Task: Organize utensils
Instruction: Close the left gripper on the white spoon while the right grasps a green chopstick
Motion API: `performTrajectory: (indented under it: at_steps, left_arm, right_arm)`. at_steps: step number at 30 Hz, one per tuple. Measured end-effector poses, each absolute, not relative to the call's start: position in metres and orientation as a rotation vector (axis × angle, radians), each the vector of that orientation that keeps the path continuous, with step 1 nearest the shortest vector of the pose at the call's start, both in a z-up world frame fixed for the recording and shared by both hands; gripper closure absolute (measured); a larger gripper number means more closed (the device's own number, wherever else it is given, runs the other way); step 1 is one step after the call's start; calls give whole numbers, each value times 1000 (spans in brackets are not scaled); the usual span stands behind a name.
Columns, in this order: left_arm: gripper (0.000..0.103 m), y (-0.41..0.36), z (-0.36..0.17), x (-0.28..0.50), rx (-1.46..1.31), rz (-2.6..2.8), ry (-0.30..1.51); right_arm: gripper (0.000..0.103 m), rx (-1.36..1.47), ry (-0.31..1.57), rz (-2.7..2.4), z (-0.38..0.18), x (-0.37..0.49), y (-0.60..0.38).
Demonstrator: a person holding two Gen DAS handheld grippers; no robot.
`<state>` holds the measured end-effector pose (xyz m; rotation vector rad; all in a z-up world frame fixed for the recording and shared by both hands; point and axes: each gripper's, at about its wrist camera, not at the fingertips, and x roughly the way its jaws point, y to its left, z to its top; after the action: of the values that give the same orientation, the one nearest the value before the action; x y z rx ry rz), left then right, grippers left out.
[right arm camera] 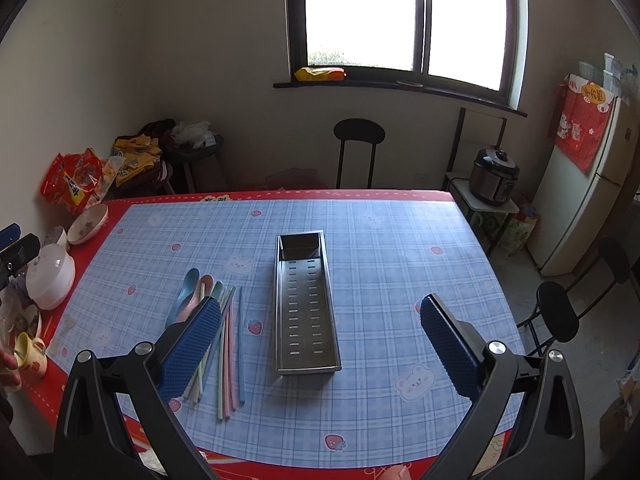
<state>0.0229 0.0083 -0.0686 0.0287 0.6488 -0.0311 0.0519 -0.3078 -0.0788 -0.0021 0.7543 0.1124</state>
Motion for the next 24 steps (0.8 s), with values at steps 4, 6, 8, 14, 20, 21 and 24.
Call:
performTrajectory:
  at_steps: [4, 6, 8, 14, 20, 21, 24]
  left_arm:
    - [6, 11, -99, 31, -17, 51, 750]
    - [7, 8, -111, 31, 6, 90, 779]
    - [8, 4, -123, 28, 36, 117, 797]
    - [16, 3, -147, 21, 50, 158, 864]
    - [23, 12, -164, 30, 66, 117, 898]
    - [25, 14, -168, 34, 64, 97, 900]
    - [37, 21, -178, 45, 36, 28, 908]
  right_arm:
    - [5, -19, 820, 177, -118, 61, -313]
    - [5, -35, 847, 216, -135, 65, -313]
    - [5, -34, 896, 268, -151, 71, -316]
    - [5, -70, 968, 331, -182, 86, -307]
    - [6, -21, 1005, 391, -197, 99, -293]
    - [6, -16, 1007, 400, -197, 100, -290]
    - [15, -21, 1007, 409, -201, 101, -275]
